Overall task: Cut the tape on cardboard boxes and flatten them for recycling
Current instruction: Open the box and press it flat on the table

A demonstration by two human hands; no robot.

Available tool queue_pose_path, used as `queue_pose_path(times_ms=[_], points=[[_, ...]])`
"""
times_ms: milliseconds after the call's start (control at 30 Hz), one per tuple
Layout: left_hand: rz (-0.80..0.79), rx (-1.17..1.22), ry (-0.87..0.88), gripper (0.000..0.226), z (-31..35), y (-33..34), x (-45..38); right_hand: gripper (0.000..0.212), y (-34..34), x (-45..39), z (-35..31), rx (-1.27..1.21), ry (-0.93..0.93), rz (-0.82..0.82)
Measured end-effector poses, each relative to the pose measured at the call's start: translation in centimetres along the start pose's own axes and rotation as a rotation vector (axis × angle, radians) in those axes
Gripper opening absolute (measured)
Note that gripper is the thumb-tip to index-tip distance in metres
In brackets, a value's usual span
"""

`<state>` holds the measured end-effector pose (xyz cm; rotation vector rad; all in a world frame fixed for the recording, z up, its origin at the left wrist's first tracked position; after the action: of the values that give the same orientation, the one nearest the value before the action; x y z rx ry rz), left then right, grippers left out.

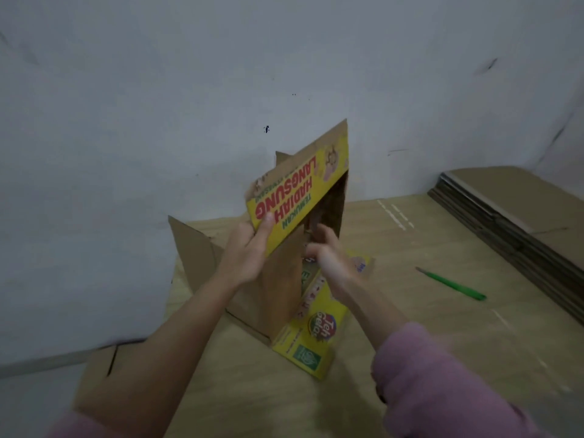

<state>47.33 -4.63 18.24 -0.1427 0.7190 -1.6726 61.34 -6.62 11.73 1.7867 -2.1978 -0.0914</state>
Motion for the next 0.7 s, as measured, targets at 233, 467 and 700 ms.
queue_pose_path(times_ms=[233,467,700], points=[[-0.011,-0.069,-0.018,0.02,0.5,0.3,0.1,0.023,-1.8,4.2,0.8,0.34,-0.141,-0.165],[-0.303,-0.729,0.24,0.064,1.1,7.1,-1.3,0.011,-5.4,5.9,0.3,0.43,-0.039,-0.286],[-0.142,-0.733,0.276,0.07,4.0,12.6,-1.8,0.035,-12.1,4.5,-2.6,0.359,0.14,-0.239]])
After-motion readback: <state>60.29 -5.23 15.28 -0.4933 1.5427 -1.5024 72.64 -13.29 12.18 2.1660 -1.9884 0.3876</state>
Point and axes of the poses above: each hand's wrist, its own x-axis away from the middle knuckle, its own y-axis out of the palm, z = x × y, the point moved 8 cm from there along -x, towards the middle knuckle, and after that the axes turned 14 degrees about -x, right-handed, at the moved point
